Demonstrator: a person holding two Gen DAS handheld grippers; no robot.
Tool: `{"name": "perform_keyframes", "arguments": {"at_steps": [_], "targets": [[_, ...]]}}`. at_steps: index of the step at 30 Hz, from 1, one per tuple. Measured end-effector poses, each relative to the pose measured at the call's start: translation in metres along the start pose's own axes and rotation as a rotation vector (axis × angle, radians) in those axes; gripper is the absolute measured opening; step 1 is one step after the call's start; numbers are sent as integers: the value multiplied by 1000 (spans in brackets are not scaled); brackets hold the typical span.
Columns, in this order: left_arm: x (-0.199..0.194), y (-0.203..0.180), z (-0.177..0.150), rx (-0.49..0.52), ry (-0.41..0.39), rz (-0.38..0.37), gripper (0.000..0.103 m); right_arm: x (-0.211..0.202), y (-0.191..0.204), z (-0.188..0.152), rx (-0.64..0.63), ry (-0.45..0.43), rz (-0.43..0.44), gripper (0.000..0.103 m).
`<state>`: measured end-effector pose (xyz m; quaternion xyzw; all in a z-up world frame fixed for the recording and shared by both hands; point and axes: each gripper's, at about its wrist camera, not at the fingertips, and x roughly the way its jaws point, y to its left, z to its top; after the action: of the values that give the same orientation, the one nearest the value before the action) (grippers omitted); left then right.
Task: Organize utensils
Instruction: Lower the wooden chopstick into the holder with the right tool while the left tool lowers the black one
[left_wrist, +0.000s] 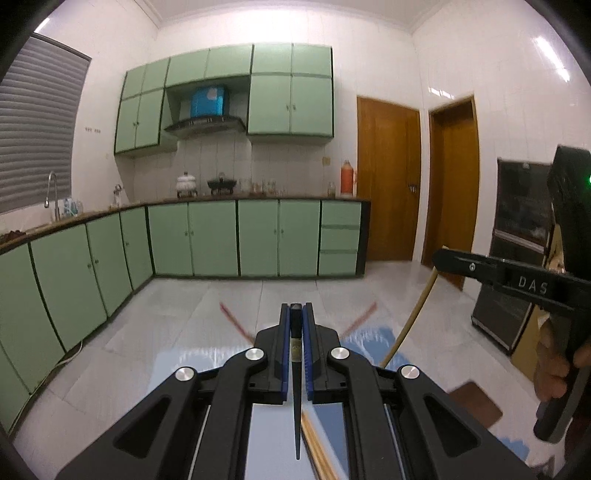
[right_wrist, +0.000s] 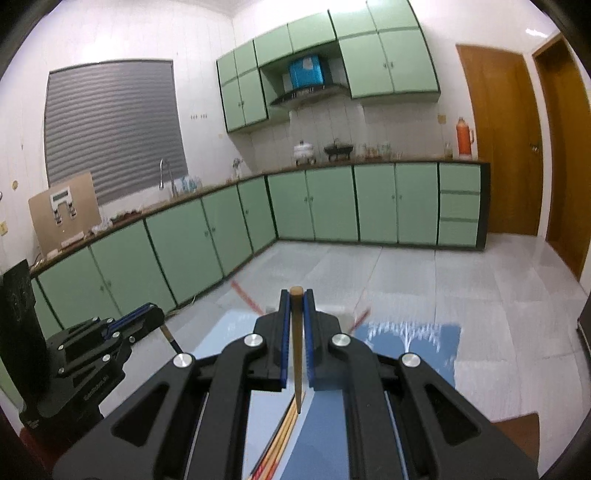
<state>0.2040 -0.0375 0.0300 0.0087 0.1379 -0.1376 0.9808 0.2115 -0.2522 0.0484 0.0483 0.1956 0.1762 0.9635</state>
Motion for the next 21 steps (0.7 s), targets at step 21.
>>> {"name": "perform_keyframes", "arguments": {"at_steps": [21], "targets": [[123, 11, 60, -42, -179, 76, 6, 85, -40, 77, -17, -90, -87, 6]]}}
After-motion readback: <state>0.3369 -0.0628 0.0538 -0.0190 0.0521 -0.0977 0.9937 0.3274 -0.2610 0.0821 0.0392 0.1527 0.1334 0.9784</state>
